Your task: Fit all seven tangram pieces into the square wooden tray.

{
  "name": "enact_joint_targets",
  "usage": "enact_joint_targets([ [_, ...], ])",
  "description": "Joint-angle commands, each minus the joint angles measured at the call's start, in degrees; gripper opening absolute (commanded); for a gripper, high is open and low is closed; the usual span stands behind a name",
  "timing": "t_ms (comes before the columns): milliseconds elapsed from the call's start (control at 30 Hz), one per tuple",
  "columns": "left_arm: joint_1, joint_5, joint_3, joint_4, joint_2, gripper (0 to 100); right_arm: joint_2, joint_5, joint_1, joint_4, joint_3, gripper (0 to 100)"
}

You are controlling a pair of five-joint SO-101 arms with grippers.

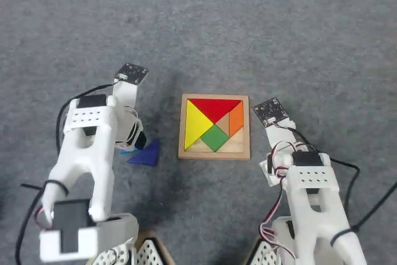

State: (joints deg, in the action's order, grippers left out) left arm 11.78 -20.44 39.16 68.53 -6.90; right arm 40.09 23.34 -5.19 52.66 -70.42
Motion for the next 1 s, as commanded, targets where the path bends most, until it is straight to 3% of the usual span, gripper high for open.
enact_joint_targets([
  [0, 0.5, -0.7, -1.2, -3.3, 5.0, 19, 1.9, 0.5, 0.7, -0.9, 0.2, 1.2],
  [200, 0.5, -0.8, -1.3, -4.7, 12.5, 16, 1.9, 0.5, 0.7, -1.0, 0.2, 1.2],
  [667, 0.2, -1.9, -6.4, -1.6, 11.3, 2, 1.9, 0.5, 0.4, -1.0, 0.2, 1.2],
  [833, 0.7, -0.3, -14.2, 4.6, 11.3, 2, 1.7, 0.5, 0.4, -1.0, 0.2, 1.2],
  [967, 1.4, 4.0, -17.8, 6.8, 11.3, 14, 1.8, 0.5, 0.4, -1.2, 0.2, 1.2],
])
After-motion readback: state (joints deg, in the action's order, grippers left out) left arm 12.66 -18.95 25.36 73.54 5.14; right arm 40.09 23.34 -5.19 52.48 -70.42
